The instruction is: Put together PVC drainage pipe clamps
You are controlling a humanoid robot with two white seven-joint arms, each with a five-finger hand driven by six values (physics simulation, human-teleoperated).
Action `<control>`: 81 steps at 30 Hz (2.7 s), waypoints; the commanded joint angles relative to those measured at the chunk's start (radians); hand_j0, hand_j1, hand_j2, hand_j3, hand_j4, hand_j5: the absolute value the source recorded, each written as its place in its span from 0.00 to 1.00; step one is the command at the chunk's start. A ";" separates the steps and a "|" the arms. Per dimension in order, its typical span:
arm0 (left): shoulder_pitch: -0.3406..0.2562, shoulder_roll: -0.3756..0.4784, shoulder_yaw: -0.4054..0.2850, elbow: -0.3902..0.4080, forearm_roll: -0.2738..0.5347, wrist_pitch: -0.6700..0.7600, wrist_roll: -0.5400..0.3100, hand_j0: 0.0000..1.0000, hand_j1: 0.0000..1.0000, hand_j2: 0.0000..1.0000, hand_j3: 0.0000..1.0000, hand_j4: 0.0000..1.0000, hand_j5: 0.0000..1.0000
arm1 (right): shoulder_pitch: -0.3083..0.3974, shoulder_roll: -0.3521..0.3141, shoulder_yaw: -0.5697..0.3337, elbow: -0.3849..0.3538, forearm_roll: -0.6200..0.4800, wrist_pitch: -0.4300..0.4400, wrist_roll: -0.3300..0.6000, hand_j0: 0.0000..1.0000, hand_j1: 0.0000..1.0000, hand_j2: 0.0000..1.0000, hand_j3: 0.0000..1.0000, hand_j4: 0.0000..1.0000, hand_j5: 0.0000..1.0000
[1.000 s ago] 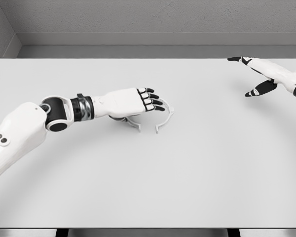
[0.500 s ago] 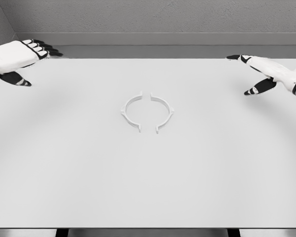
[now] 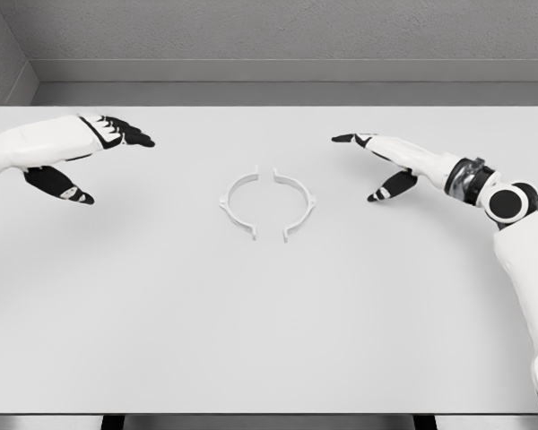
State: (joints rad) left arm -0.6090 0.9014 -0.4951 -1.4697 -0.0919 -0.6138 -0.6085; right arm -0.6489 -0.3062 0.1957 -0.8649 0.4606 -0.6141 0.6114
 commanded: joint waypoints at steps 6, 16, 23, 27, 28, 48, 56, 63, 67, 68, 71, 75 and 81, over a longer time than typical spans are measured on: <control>0.037 -0.035 0.000 -0.083 0.012 0.003 -0.002 1.00 1.00 1.00 1.00 1.00 1.00 | -0.011 0.065 -0.027 -0.002 -0.066 0.003 -0.001 1.00 1.00 1.00 1.00 1.00 1.00; 0.089 -0.010 0.012 -0.097 0.014 0.003 -0.002 1.00 1.00 1.00 1.00 1.00 1.00 | 0.015 0.130 -0.010 0.003 -0.065 0.003 -0.001 1.00 1.00 1.00 1.00 1.00 1.00; 0.098 0.011 0.007 -0.097 0.029 0.003 -0.002 1.00 1.00 1.00 1.00 1.00 1.00 | 0.025 0.128 -0.013 0.006 -0.057 0.003 -0.001 1.00 1.00 1.00 1.00 1.00 1.00; 0.100 0.062 0.009 -0.098 0.031 0.003 -0.002 1.00 1.00 1.00 1.00 1.00 1.00 | 0.031 0.137 -0.010 0.004 -0.056 0.003 -0.001 1.00 1.00 1.00 1.00 1.00 1.00; 0.101 0.062 0.006 -0.095 0.032 0.003 -0.002 1.00 1.00 1.00 1.00 1.00 1.00 | 0.032 0.137 -0.010 0.003 -0.056 0.003 -0.001 1.00 1.00 1.00 1.00 1.00 1.00; 0.120 0.053 0.004 -0.077 0.031 0.003 -0.002 1.00 1.00 1.00 1.00 1.00 1.00 | 0.043 0.197 0.013 -0.003 -0.054 0.003 -0.001 1.00 1.00 1.00 1.00 1.00 1.00; 0.118 0.045 0.006 -0.075 0.031 0.003 -0.002 1.00 1.00 1.00 1.00 1.00 1.00 | 0.049 0.196 0.016 -0.003 -0.054 0.003 -0.001 1.00 1.00 1.00 1.00 1.00 1.00; 0.118 0.044 0.006 -0.075 0.031 0.003 -0.002 1.00 1.00 1.00 1.00 1.00 1.00 | 0.023 0.150 -0.012 0.001 -0.056 0.003 -0.001 1.00 1.00 1.00 1.00 1.00 1.00; 0.118 0.030 0.006 -0.075 0.029 0.003 -0.002 1.00 1.00 1.00 1.00 1.00 1.00 | -0.037 0.151 -0.012 0.069 -0.053 0.003 -0.001 1.00 1.00 1.00 1.00 1.00 1.00; 0.118 0.027 0.007 -0.075 0.031 0.003 -0.002 1.00 1.00 1.00 1.00 1.00 1.00 | -0.051 0.159 -0.012 0.090 -0.053 0.003 -0.001 1.00 1.00 1.00 1.00 1.00 1.00; 0.117 0.022 0.007 -0.075 0.029 0.003 -0.002 1.00 1.00 1.00 1.00 1.00 1.00 | -0.109 0.193 -0.004 0.208 -0.051 0.003 -0.001 1.00 1.00 1.00 1.00 1.00 1.00; 0.114 0.013 0.007 -0.077 0.031 0.003 -0.002 1.00 1.00 1.00 1.00 1.00 1.00 | -0.123 0.200 0.001 0.257 -0.049 0.003 -0.001 1.00 1.00 1.00 1.00 1.00 1.00; 0.112 0.007 0.007 -0.077 0.031 0.003 -0.002 1.00 1.00 1.00 1.00 1.00 1.00 | -0.121 0.200 0.001 0.259 -0.037 0.003 -0.001 1.00 1.00 1.00 1.00 1.00 1.00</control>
State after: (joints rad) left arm -0.5001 0.9097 -0.4881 -1.5455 -0.0683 -0.6135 -0.6113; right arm -0.7701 -0.1068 0.1987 -0.6103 0.4306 -0.6133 0.6112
